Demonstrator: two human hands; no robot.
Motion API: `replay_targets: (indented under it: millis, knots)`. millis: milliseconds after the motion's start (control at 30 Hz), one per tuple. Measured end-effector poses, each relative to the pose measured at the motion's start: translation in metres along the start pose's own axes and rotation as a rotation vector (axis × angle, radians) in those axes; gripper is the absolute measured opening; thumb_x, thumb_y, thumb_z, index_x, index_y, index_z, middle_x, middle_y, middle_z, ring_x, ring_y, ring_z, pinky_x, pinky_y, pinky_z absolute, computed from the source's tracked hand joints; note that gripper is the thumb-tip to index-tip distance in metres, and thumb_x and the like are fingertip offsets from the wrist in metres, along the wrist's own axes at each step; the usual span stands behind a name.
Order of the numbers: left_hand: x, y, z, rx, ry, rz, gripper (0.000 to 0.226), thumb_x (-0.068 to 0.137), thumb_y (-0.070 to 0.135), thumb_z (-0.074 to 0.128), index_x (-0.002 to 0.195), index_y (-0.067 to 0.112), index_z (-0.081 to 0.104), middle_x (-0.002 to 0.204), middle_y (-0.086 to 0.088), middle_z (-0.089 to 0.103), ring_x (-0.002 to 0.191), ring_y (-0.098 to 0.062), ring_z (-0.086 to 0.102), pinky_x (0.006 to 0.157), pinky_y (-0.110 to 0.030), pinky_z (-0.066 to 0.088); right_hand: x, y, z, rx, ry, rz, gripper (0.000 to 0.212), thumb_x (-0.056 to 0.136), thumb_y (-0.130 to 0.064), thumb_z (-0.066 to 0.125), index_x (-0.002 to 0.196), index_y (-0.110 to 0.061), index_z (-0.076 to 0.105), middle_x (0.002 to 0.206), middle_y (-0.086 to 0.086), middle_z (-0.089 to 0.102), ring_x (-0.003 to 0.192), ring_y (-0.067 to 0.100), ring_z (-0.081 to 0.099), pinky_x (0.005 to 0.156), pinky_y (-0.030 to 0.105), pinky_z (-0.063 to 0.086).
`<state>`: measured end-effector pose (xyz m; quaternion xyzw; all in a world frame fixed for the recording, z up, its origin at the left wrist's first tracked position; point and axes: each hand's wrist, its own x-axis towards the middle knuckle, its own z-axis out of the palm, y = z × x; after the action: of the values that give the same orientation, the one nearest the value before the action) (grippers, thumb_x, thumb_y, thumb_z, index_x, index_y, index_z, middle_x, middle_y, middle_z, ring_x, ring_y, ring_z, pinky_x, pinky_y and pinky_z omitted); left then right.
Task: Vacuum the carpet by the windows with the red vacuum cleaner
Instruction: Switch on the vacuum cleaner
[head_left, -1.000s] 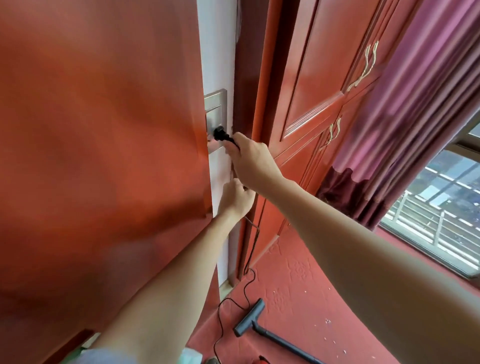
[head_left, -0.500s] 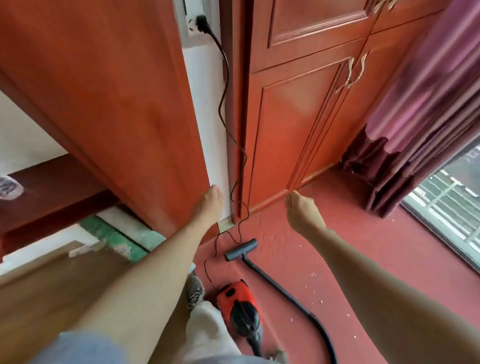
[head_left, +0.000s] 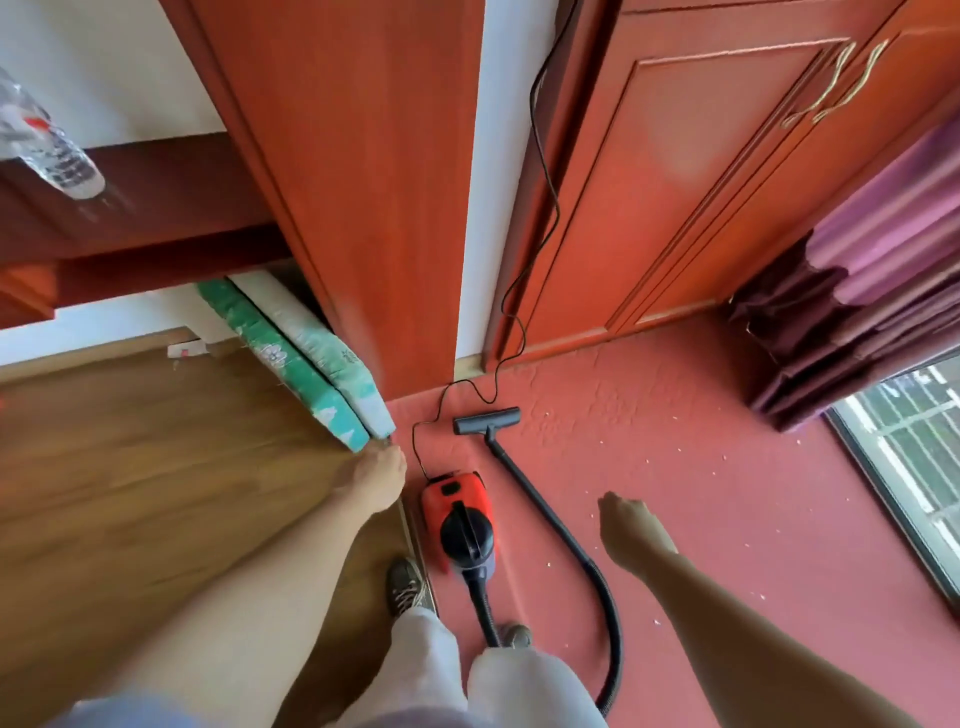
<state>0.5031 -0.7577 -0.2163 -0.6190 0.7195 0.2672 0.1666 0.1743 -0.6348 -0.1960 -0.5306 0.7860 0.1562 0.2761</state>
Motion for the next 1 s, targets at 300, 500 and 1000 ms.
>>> replay_targets:
  millis: [300, 500, 1000]
  knots:
    - [-0.049, 0.019, 0.071, -0.126, 0.068, -0.151, 0.038, 0.107, 0.032, 0.028, 0.097, 0.009, 0.057, 0.100, -0.017, 0.063, 0.091, -0.036, 0.061, 0.076, -0.039, 0.045, 0.051, -0.014, 0.029, -0.067, -0.018, -0.261, 0.023, 0.093, -0.012, 0.035, 0.102, -0.009, 0.056, 0.105, 0.020, 0.065, 0.093, 0.041, 0.064, 0.069, 0.038, 0.047]
    - [-0.058, 0.033, 0.147, -0.039, -0.040, -0.180, 0.036, 0.109, 0.025, 0.029, 0.111, 0.005, 0.060, 0.108, -0.013, 0.064, 0.099, -0.030, 0.063, 0.068, -0.030, 0.035, 0.080, -0.005, 0.085, -0.199, -0.071, -0.323, 0.030, 0.093, -0.014, 0.037, 0.114, -0.012, 0.058, 0.115, 0.015, 0.063, 0.103, 0.039, 0.064, 0.081, 0.041, 0.051]
    - [0.159, -0.040, 0.419, -0.413, -0.080, -0.399, 0.048, 0.107, 0.039, 0.030, 0.129, 0.001, 0.050, 0.127, -0.021, 0.059, 0.115, -0.038, 0.057, 0.087, -0.039, 0.043, 0.296, -0.051, 0.352, 0.076, -0.134, -0.260, 0.049, 0.097, -0.043, 0.045, 0.139, -0.017, 0.049, 0.137, 0.011, 0.057, 0.124, 0.030, 0.054, 0.100, 0.036, 0.044]
